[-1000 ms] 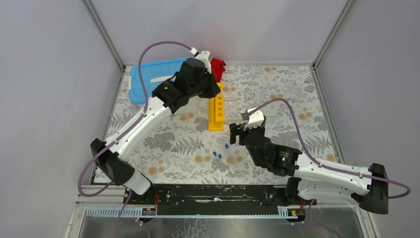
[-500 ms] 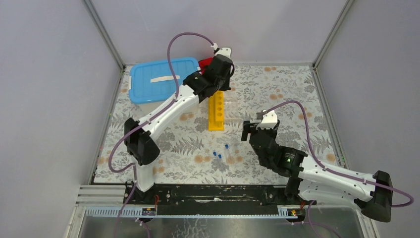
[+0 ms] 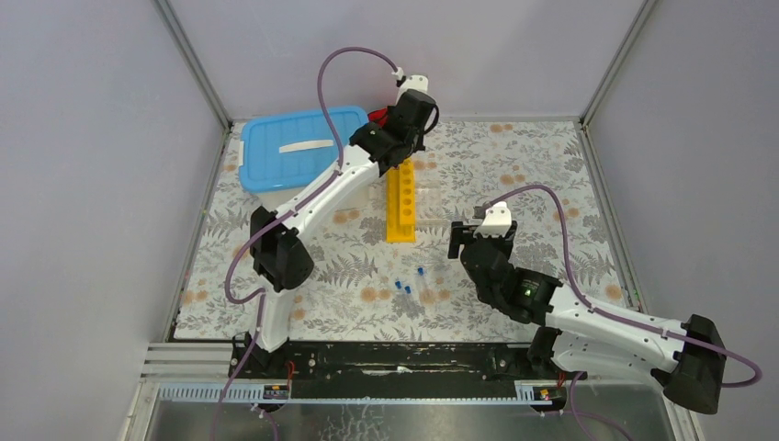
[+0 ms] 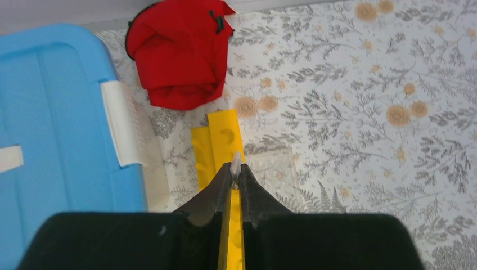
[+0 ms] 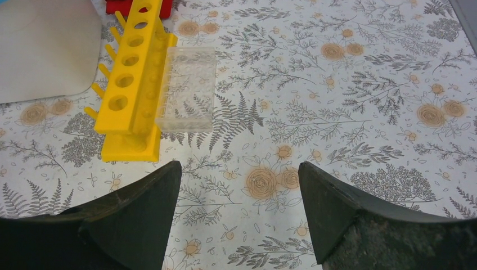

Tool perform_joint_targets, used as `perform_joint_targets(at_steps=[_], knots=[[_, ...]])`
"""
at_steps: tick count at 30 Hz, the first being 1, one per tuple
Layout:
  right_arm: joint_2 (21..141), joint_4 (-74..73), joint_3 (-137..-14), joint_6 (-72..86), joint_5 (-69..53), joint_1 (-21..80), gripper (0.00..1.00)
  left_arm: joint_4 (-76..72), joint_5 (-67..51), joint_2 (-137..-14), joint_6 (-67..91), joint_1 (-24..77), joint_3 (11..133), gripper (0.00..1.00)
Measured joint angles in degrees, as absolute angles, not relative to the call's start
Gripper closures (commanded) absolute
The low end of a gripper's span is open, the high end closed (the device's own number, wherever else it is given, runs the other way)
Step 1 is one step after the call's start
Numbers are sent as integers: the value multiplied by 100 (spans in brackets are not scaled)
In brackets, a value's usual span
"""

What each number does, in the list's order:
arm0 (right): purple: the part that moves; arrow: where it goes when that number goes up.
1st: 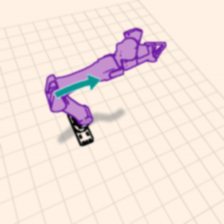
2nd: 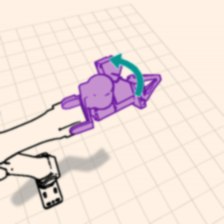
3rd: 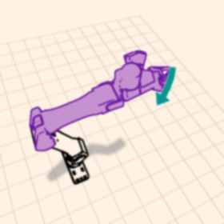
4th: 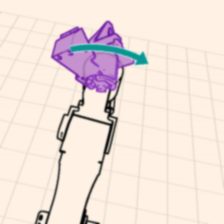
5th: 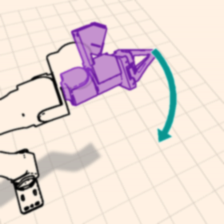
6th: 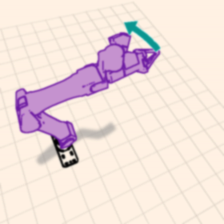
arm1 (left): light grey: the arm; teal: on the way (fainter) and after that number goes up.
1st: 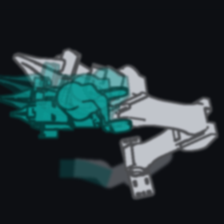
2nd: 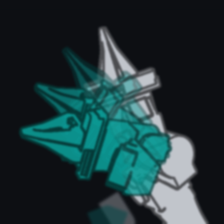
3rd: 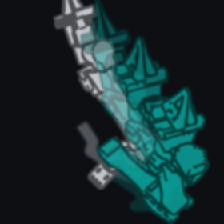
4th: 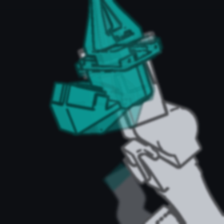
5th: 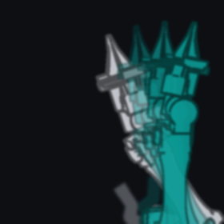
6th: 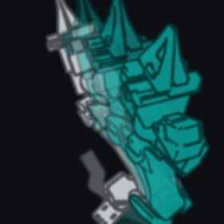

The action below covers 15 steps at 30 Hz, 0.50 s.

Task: Organize the chemistry lab equipment
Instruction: Insert the test tube into the slot of the test tube rack.

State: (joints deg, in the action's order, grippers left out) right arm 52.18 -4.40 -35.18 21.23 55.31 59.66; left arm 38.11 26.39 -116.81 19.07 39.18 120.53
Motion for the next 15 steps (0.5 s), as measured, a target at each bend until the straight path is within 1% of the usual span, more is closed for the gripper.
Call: perform_joint_targets(at_steps=[8,15], knots=[[5406,-329,-3496,2119,5334,5778,17,3767,2600,-11937,1863,3529,12333,100],[5478,-132,-3494,2102,5231,5684,17,3758,2460,-12199,1868,3428,12342,100]])
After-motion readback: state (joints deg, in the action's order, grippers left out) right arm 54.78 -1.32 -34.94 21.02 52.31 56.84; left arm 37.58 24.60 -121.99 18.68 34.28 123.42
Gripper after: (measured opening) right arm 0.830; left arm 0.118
